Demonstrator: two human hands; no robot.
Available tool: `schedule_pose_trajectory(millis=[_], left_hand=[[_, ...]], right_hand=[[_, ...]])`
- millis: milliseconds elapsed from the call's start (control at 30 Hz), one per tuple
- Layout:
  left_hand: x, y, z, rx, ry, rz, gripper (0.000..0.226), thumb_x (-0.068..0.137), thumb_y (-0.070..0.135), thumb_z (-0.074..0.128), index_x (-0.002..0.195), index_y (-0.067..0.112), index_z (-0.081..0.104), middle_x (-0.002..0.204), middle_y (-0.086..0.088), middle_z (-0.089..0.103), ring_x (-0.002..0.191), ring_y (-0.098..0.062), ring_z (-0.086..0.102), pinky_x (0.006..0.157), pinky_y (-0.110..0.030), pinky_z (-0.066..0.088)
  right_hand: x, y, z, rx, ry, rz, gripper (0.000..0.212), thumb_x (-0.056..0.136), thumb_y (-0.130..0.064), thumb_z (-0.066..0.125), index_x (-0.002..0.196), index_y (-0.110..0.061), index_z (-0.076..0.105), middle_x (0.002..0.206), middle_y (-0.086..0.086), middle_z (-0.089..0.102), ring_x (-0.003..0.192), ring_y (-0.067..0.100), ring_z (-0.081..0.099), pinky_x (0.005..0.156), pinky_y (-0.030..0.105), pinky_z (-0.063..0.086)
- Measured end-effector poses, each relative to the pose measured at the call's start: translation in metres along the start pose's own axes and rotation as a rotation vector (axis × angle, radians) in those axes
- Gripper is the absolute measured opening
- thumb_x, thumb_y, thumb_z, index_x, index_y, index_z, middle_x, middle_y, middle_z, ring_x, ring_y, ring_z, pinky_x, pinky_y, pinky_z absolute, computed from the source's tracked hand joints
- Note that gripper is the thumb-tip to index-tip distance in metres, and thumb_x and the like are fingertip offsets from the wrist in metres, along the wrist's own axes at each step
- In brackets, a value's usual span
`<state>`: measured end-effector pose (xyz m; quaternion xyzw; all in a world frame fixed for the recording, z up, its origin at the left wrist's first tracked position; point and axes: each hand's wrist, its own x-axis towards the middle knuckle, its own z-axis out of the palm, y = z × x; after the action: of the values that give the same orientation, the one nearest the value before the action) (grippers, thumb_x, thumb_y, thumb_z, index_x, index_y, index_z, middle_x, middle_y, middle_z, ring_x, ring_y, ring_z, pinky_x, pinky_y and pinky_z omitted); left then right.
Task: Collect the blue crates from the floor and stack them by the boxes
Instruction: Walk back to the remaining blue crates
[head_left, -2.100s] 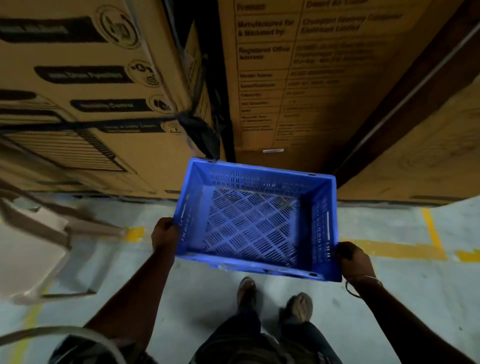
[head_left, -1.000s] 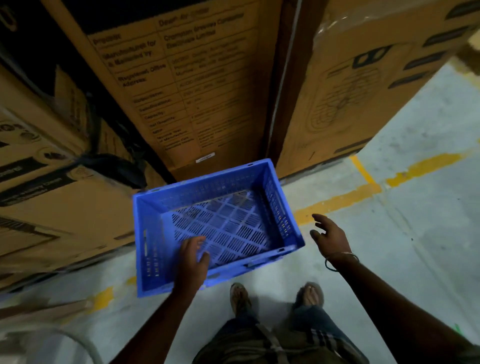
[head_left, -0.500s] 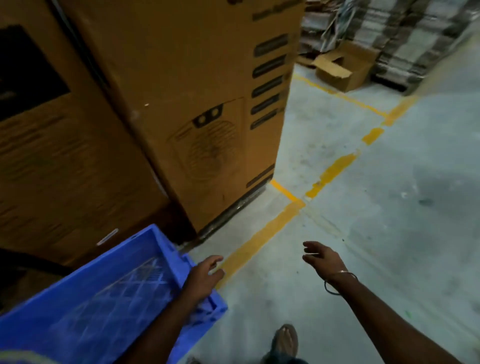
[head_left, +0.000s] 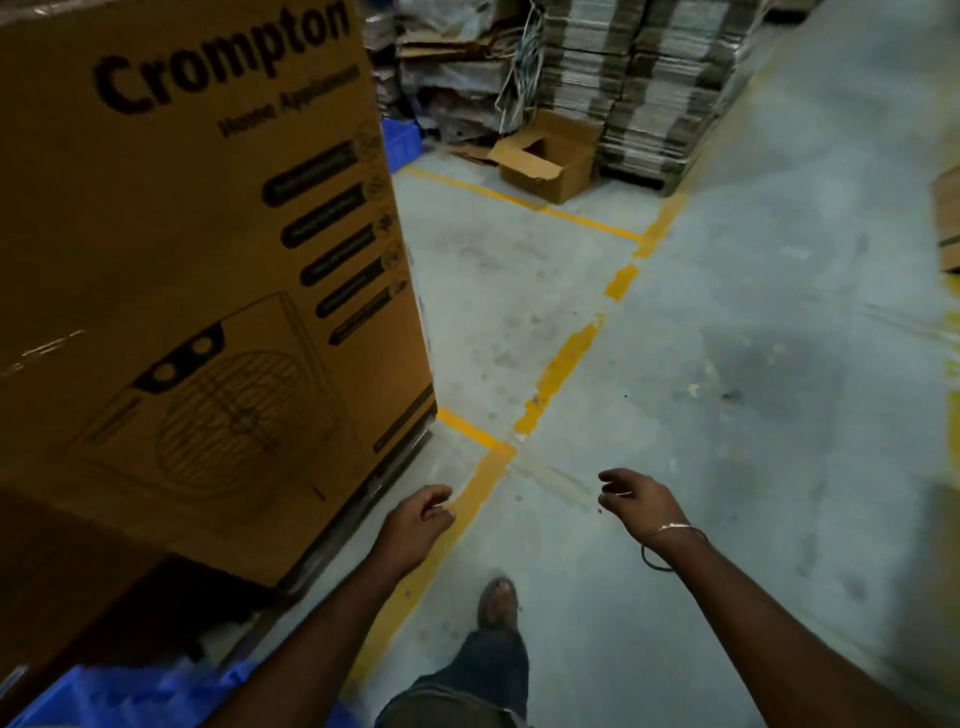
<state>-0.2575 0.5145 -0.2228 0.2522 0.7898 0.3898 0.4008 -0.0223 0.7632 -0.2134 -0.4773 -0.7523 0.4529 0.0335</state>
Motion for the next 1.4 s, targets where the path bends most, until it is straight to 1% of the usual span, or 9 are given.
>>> schedule_pose_trajectory(millis=[233,400,533,600,700,867,1033,1233,1400], left_hand=[[0.159,0.064,0.009,-0.026,-0.012,0.015,0.040,0.101,0.015,0.060,0.140,0.011,0.055,0.129,0.000,0.056,0.123,-0.017,0.053,0.105,-0.036,0.045],[0.281,0.134,0.005,-0.070,0.011,0.048,0.027,0.098,0.009,0.063,0.123,0.015,0.061,0.122,-0.006,0.062,0.120,-0.023,0.059,0.095,-0.030,0.045],[0.354,0.176,0.002,-0.061,0.025,0.046,0.056,0.075,0.049,0.067,0.122,0.020,0.065,0.125,-0.006,0.067,0.119,-0.022,0.063,0.101,-0.040,0.051],[0.401,0.199,0.000,-0.053,0.049,0.048,0.056,0.066,0.055,0.066,0.113,0.025,0.066,0.120,-0.007,0.070,0.116,-0.021,0.065,0.100,-0.038,0.052],[0.466,0.237,-0.006,-0.029,0.091,0.042,0.031,0.080,0.029,0.074,0.110,0.024,0.066,0.116,-0.007,0.070,0.112,-0.019,0.065,0.096,-0.028,0.049],[0.565,0.287,-0.015,-0.040,0.203,0.006,0.027,0.090,0.007,0.072,0.115,0.013,0.067,0.112,-0.008,0.069,0.108,-0.019,0.065,0.092,-0.025,0.047],[0.635,0.332,-0.017,-0.123,0.316,-0.056,0.032,0.083,0.023,0.071,0.114,0.021,0.066,0.116,-0.005,0.070,0.115,-0.021,0.065,0.104,-0.040,0.051],[0.704,0.358,-0.033,-0.205,0.401,-0.172,0.030,0.095,0.014,0.068,0.125,0.016,0.066,0.123,-0.004,0.067,0.117,-0.018,0.062,0.103,-0.036,0.050],[0.780,0.363,-0.066,-0.286,0.466,-0.237,0.025,0.093,0.017,0.071,0.117,0.022,0.067,0.118,-0.003,0.069,0.114,-0.018,0.064,0.098,-0.033,0.050]], right_hand=[[0.139,-0.024,-0.060,0.041,0.030,-0.004,0.030,0.082,-0.019,0.069,0.111,-0.025,0.068,0.096,-0.002,0.071,0.089,0.010,0.067,0.080,0.027,0.052],[0.250,-0.048,-0.109,0.030,0.010,0.049,0.033,0.081,-0.021,0.069,0.113,-0.026,0.064,0.094,-0.003,0.072,0.089,0.013,0.066,0.075,0.025,0.048],[0.309,-0.052,-0.132,0.064,0.075,0.058,0.030,0.082,-0.016,0.070,0.111,-0.023,0.067,0.097,0.000,0.071,0.087,0.008,0.066,0.077,0.023,0.048],[0.351,-0.052,-0.146,0.097,0.113,0.069,0.030,0.082,-0.013,0.070,0.109,-0.023,0.068,0.098,0.001,0.071,0.088,0.008,0.067,0.081,0.028,0.052],[0.425,-0.053,-0.168,0.102,0.073,0.082,0.030,0.082,-0.012,0.070,0.110,-0.021,0.068,0.100,0.004,0.071,0.092,0.016,0.068,0.087,0.035,0.053],[0.556,-0.073,-0.199,0.105,-0.002,0.039,0.029,0.082,-0.012,0.070,0.111,-0.019,0.068,0.101,0.006,0.071,0.090,0.018,0.067,0.085,0.035,0.052],[0.679,-0.117,-0.244,0.011,-0.127,-0.023,0.028,0.081,-0.013,0.071,0.109,-0.020,0.068,0.099,0.007,0.071,0.091,0.021,0.065,0.080,0.029,0.047],[0.804,-0.185,-0.267,-0.063,-0.261,-0.102,0.027,0.083,-0.015,0.069,0.110,-0.021,0.067,0.099,0.006,0.070,0.090,0.017,0.065,0.071,0.026,0.047],[0.909,-0.249,-0.253,-0.099,-0.326,-0.187,0.025,0.081,-0.019,0.071,0.104,-0.029,0.066,0.097,0.002,0.071,0.091,0.016,0.067,0.083,0.032,0.052]])
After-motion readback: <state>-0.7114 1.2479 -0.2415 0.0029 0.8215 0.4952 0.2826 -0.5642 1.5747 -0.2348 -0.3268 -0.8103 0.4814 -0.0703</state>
